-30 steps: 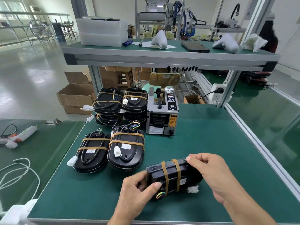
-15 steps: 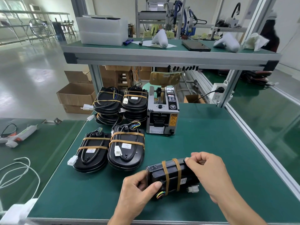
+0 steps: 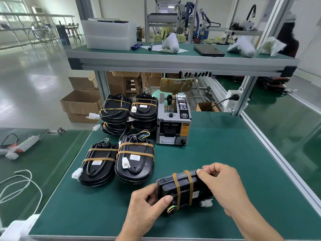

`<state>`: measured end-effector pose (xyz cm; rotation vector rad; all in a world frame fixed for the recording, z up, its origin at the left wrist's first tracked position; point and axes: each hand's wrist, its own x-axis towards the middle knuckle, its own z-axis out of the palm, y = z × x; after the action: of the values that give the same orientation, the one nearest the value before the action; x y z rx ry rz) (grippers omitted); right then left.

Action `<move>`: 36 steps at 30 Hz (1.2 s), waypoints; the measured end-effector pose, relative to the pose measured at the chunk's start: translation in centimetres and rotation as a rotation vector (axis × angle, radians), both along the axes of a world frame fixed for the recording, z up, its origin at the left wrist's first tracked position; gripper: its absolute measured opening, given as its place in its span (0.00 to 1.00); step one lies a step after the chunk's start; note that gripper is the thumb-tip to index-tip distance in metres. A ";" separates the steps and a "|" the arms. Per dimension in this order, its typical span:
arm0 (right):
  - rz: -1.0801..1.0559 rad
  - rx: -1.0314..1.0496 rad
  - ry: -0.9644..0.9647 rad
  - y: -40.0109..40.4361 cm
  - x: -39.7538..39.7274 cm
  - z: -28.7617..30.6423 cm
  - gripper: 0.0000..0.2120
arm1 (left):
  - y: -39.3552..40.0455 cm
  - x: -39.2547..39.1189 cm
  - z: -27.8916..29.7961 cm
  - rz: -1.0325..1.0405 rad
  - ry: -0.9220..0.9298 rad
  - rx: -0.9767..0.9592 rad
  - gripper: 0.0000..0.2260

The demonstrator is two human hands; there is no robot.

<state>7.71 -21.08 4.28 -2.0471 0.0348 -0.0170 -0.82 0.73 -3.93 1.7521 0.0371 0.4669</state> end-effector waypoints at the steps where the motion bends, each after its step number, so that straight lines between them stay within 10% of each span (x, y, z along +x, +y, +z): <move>1: -0.003 0.009 0.006 0.0 0.1 -0.1 0.05 | 0.0 0.0 0.0 -0.001 0.001 -0.004 0.24; 23: -0.020 0.267 0.064 0.3 -0.3 -2.7 0.04 | -0.3 -0.2 0.6 -0.012 -0.024 0.040 0.09; 36: 0.090 0.450 0.125 -1.1 -0.6 -4.3 0.28 | 0.1 -0.2 0.1 -0.014 -0.005 0.120 0.08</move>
<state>7.16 -22.21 0.02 -1.5959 0.0225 0.1618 -1.04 0.82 -3.84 1.8675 -0.0068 0.4716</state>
